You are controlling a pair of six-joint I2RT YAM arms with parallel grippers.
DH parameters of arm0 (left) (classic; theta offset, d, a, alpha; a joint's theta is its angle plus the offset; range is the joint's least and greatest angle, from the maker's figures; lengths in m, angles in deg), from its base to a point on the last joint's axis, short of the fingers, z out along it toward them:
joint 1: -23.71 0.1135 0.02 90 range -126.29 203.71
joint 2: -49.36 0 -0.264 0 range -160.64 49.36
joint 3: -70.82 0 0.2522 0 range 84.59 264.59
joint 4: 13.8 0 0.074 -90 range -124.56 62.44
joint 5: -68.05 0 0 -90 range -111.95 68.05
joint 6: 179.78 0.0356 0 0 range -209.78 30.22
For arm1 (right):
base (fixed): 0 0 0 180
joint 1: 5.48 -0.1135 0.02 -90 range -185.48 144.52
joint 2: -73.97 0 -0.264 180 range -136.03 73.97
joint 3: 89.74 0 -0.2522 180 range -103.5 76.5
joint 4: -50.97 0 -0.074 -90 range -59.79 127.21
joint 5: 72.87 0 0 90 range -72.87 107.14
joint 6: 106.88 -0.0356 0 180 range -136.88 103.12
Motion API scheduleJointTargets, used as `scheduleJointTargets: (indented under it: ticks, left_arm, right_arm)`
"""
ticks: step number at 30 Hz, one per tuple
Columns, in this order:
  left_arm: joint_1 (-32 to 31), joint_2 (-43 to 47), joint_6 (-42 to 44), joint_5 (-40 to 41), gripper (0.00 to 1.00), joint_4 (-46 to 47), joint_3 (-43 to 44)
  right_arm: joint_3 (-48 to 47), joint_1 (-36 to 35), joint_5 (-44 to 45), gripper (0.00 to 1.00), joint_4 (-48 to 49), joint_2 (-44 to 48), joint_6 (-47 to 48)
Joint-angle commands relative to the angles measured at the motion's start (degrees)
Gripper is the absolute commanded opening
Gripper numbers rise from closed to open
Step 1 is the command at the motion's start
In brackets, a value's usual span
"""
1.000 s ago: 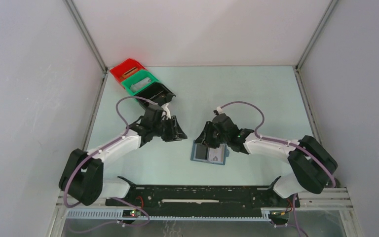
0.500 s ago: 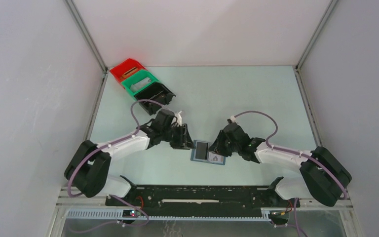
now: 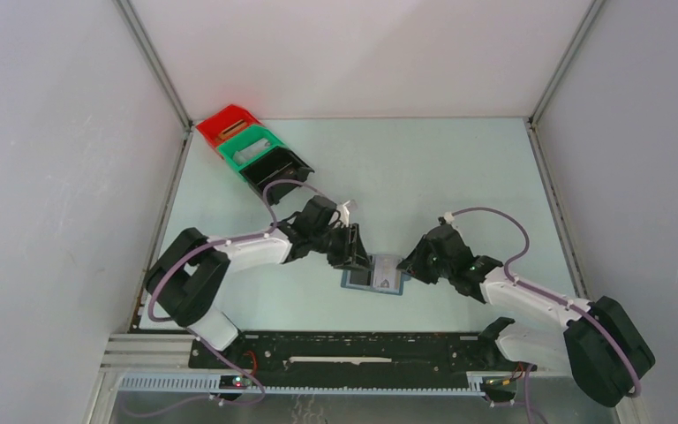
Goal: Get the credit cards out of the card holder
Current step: Remove the credit card from the card holder.
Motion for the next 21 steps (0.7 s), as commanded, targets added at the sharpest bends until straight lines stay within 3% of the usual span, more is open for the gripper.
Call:
scheduleJointTargets:
  ticks: [1, 8, 21]
  left_arm:
    - [-0.4, -3.5, -3.2, -2.0, 0.44, 6.2, 4.3]
    - [-0.3, -9.7, -7.8, -4.2, 0.45, 12.6, 4.6]
    - [-0.3, -12.9, -6.9, -1.3, 0.45, 10.3, 5.1]
  right_arm:
    - [0.0, 0.5, -0.1, 0.34, 0.3, 1.8, 0.6]
    - [0.0, 0.5, -2.4, 0.34, 3.6, -0.3, 0.4]
    - [-0.1, 0.4, -4.8, 0.34, 8.9, -5.7, 0.4]
